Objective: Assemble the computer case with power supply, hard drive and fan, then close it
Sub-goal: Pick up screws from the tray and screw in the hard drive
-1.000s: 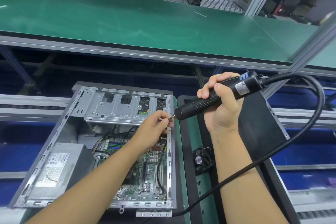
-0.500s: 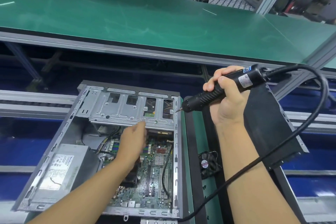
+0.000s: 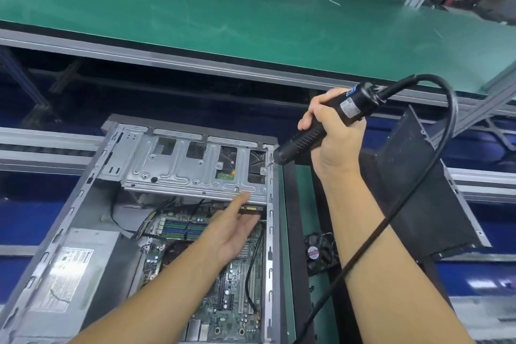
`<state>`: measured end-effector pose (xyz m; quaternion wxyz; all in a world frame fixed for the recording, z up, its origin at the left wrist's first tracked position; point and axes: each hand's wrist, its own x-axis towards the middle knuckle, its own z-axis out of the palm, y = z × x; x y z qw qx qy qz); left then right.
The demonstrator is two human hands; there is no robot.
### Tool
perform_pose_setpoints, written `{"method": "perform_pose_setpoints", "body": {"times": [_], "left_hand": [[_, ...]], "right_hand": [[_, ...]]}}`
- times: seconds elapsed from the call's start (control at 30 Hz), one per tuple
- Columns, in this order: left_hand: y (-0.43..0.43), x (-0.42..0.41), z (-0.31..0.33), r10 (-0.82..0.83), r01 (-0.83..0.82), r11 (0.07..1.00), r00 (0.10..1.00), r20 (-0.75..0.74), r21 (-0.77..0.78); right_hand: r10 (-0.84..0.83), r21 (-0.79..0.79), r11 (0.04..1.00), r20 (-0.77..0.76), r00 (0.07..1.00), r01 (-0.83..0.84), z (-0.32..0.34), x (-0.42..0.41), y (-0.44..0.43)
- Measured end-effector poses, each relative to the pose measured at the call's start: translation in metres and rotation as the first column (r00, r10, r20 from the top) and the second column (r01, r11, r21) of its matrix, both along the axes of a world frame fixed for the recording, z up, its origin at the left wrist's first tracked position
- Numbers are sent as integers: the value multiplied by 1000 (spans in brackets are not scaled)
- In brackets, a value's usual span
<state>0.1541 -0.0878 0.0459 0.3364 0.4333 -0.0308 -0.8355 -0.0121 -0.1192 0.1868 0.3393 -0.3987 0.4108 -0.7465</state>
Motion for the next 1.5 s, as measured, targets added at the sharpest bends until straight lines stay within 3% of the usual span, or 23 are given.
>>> {"method": "perform_pose_setpoints", "body": {"times": [0.47,0.93,1.5], "left_hand": [[-3,-2,-10,-6,6,1000,996,89,2],[-3,-3,-15,23,-23,1000,997,67,1],[-5,-4,-12,16,-15,1000,998,65,-18]], "right_hand": [[44,38,998,-56,997,-42,-7,3,-13],[78,69,995,-64,995,-74,-14,5,-19],[172,150,981,-408,897,-120,-6,28,-32]]}}
